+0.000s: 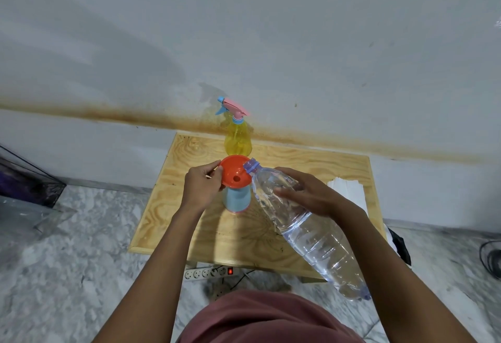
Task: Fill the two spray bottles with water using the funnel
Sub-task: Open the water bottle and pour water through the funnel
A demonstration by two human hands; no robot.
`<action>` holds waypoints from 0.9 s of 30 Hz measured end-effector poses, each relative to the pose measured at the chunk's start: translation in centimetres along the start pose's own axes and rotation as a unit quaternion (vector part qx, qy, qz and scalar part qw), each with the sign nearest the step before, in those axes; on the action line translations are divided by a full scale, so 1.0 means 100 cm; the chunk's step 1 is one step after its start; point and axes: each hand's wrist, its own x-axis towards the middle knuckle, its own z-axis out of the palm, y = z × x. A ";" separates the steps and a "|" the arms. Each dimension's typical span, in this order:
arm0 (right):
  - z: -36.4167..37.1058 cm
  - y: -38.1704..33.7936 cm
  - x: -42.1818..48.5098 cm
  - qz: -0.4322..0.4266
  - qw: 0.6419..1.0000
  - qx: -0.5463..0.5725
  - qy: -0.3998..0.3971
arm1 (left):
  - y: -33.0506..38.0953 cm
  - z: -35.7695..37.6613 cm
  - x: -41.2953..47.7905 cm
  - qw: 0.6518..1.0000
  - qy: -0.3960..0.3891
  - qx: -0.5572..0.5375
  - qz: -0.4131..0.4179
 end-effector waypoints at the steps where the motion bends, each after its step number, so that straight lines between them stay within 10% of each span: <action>1: 0.000 0.001 0.001 0.001 1.000 -0.003 -0.001 | 0.000 0.000 0.000 1.000 0.000 -0.002 0.000; 27: -0.002 0.013 0.006 0.015 0.999 -0.033 -0.021 | -0.004 0.001 0.000 1.000 0.005 0.001 0.004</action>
